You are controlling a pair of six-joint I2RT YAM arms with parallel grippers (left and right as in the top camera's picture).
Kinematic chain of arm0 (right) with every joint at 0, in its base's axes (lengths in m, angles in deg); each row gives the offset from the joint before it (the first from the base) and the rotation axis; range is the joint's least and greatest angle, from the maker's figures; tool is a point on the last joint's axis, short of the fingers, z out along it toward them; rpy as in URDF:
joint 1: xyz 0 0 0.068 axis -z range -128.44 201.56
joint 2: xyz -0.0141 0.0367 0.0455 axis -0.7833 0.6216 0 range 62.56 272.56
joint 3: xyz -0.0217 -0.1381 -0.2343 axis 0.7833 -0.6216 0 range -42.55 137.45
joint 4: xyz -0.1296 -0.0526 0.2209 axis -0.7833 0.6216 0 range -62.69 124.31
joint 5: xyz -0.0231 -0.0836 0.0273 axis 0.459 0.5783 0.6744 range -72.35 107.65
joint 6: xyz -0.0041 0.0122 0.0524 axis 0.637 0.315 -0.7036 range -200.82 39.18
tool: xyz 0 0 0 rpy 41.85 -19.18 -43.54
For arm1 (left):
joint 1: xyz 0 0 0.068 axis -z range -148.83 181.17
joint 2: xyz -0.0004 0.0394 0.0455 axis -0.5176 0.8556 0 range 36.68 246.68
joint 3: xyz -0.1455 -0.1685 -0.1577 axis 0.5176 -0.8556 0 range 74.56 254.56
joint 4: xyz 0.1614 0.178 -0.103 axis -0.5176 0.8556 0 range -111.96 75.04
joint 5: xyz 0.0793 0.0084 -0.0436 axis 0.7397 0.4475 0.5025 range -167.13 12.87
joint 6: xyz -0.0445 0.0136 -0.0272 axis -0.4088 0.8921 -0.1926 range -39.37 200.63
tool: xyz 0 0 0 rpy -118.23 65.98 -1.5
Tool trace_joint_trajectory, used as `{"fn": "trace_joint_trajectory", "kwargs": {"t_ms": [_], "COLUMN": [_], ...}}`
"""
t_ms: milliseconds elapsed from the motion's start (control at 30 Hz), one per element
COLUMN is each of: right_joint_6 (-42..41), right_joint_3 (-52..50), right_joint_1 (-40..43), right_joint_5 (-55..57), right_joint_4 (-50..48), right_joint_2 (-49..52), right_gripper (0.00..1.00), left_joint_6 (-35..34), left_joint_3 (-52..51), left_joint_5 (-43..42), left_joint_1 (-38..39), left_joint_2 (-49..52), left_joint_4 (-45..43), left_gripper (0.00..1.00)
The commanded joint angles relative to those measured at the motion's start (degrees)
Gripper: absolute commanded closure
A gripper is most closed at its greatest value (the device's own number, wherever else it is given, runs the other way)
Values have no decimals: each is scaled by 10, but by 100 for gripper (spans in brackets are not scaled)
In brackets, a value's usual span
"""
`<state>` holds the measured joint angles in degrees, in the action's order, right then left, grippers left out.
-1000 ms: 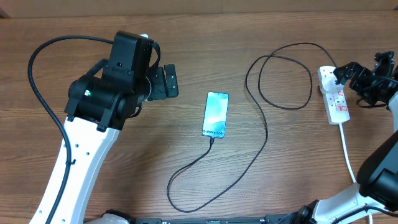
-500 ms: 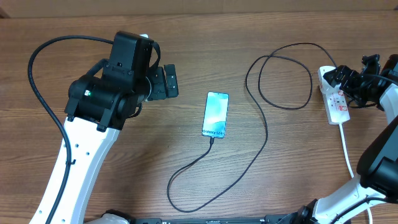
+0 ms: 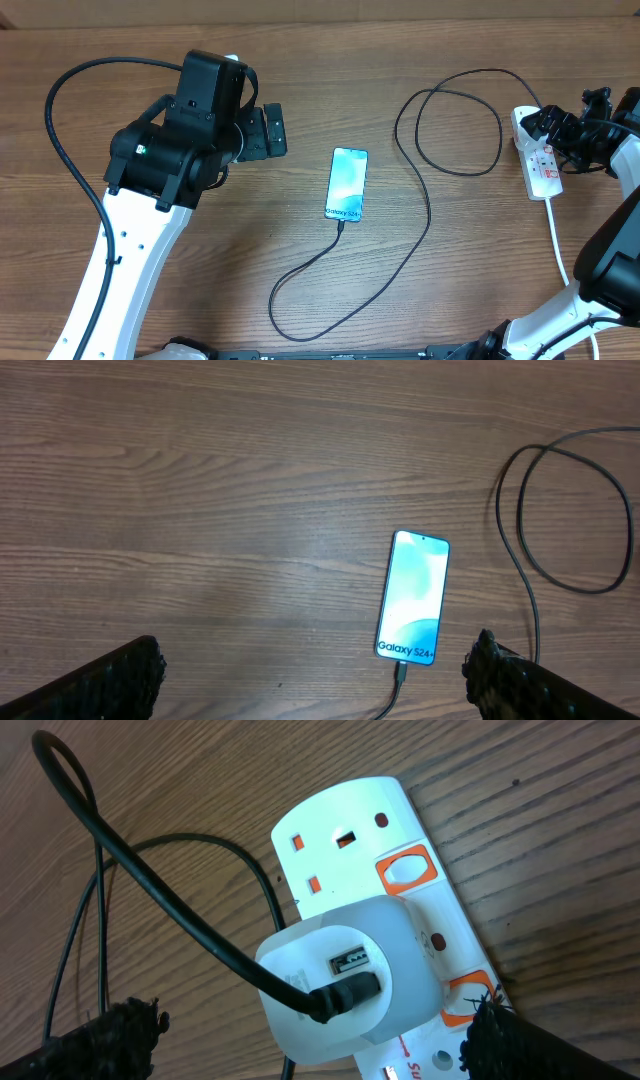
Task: Plug charger to phone and switch on socket
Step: 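Position the right gripper over the orange switch next to the charger, then press the orange switch down with the right gripper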
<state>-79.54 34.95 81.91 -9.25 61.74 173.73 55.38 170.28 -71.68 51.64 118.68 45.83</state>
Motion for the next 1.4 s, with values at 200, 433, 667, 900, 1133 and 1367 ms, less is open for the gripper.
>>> {"fn": "trace_joint_trajectory", "kwargs": {"t_ms": [200,433,667,900,1133,1367], "right_joint_6": [3,3,0,1,1,1], "right_joint_3": [-4,-4,-4,-4,-4,-4], "right_joint_1": [-1,-1,-2,-4,-4,-4], "right_joint_5": [3,3,-2,-15,-15,-15], "right_joint_4": [-6,-8,-12,-16,-24,-31], "right_joint_2": [1,2,24,37,37,37], "right_gripper": [0,0,0,0,0,0], "left_joint_6": [4,4,4,4,4,4], "left_joint_3": [12,12,12,12,12,12], "left_joint_5": [9,10,9,9,10,9], "left_joint_1": [-3,-3,-3,-3,-3,-3], "left_joint_2": [4,4,4,4,4,4], "left_joint_4": [1,1,1,1,1,1], "left_gripper": [0,0,0,0,0,0]}}
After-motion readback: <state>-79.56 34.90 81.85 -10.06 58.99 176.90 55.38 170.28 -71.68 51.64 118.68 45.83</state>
